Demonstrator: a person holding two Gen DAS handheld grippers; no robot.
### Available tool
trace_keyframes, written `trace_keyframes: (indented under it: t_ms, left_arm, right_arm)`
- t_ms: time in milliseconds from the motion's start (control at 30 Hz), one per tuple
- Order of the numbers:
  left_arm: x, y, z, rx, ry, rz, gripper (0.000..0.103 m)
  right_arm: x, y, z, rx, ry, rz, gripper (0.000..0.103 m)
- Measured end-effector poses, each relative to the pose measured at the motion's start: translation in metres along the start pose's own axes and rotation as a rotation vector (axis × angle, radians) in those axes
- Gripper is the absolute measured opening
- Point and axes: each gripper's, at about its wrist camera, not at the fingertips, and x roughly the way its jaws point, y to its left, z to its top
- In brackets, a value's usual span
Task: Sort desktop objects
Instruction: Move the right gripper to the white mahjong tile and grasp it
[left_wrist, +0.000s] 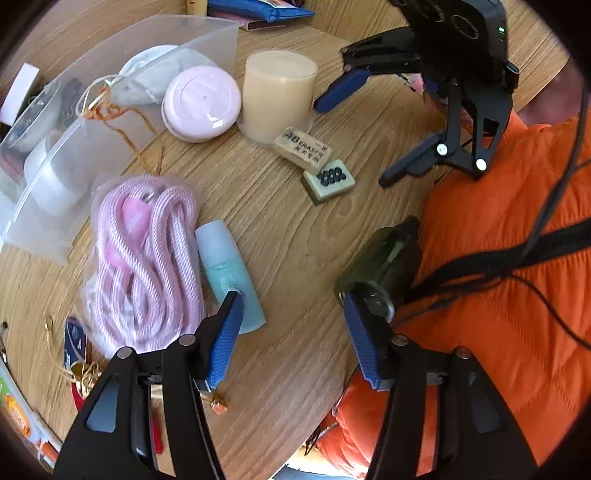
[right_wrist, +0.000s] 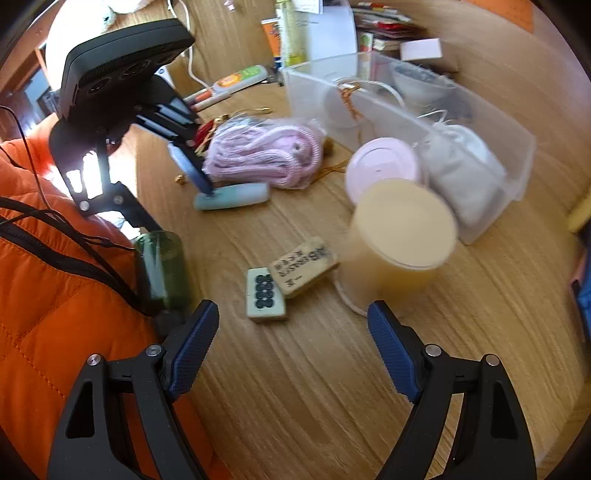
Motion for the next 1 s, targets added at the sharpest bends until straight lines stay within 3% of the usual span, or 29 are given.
trace_keyframes:
  t_ms: [167,333,600,700,833,933,1000]
  left_arm:
    - [0.002,-0.001,0.006,-0.031,-0.022,0.022,0.066]
    - [0.015,0.001,0.007,-0.073,0.006,0.048,0.067]
    - [0.014,0.005,0.009,-0.104,-0.021,0.079,0.068]
    - [0.004,0.013,0.006,-0.134,-0.051,0.091,0.068]
    - [-0.018,0.025,0.0,-0.183,-0.109,0.085,0.068]
    - [-0.026,0.027,-0.004,-0.175,-0.128,0.111,0.068]
    - [-0.03,0.025,-0.007,-0.16,-0.135,0.086,0.068]
  right_arm:
    - [0.014,-0.008,0.007,0.059,0.059,0.174,0.081]
    - [0.019,-0.003,0.009,0.073,0.056,0.205,0.081]
    - [0.019,0.006,0.016,0.081,0.065,0.221,0.081]
    - [0.018,0.007,0.015,0.074,0.072,0.223,0.081]
    - [0.023,0.014,0.015,0.078,0.12,0.304,0.081]
    - [0.024,0.016,0.016,0.072,0.132,0.314,0.081]
    - [0.024,0.017,0.017,0.067,0.139,0.317,0.081]
